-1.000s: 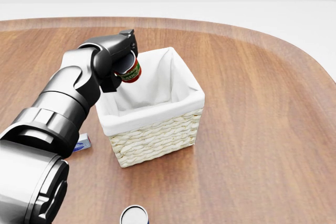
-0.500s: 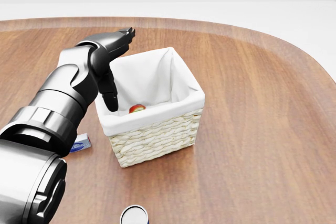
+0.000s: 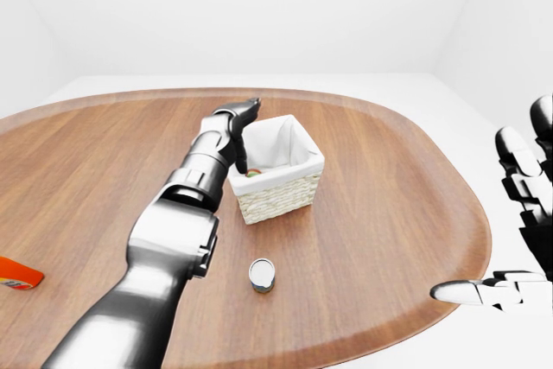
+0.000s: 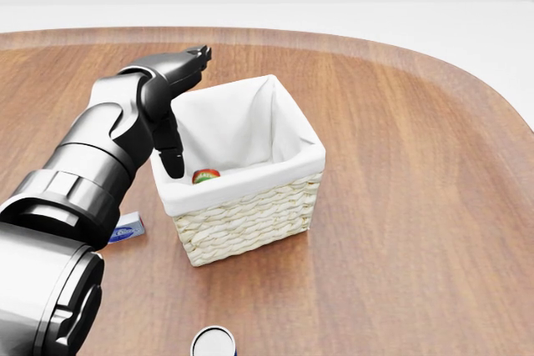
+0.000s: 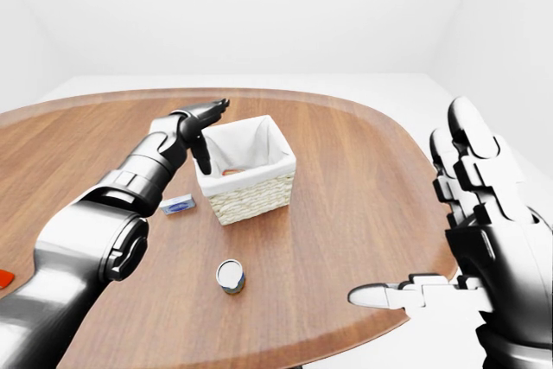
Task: Pick up the tomato sauce, and put it in the basket.
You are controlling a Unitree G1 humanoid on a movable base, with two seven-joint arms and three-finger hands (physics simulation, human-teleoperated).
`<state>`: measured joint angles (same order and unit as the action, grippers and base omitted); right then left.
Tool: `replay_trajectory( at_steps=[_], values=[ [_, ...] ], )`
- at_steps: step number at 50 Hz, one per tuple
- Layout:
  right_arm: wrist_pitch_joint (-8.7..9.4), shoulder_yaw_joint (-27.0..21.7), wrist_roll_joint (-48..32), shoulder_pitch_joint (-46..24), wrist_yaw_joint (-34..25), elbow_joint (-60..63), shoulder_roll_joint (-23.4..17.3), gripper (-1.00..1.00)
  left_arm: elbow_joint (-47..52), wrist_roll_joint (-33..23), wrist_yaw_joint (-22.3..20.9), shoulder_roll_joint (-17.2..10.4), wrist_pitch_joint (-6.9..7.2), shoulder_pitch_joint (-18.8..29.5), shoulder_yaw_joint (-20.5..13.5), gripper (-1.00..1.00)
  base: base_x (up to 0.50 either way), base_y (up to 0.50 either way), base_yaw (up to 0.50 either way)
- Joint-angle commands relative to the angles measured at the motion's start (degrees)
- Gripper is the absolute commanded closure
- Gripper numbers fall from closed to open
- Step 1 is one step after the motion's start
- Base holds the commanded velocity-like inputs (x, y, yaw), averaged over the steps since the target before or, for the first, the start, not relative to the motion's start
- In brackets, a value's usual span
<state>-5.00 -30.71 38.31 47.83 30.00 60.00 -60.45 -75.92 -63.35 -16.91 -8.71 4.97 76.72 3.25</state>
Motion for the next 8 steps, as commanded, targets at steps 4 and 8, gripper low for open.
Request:
replay_trajectory(
  at_steps=[4,8],
  values=[
    [0.0,1.22,-0.81,-0.74,0.0,0.0,0.22,-1.0,0.35,0.68,-0.67,-0.22,-0.87,0.32,-0.65,-1.0,0.0,0.0,0.0],
    [0.0,1.02,-0.84,-0.38,0.0,0.0,0.5,-1.0,0.59,1.64,-0.41,-0.34,-1.87,0.53,-1.1,-1.0,0.0,0.0,0.0]
  ],
)
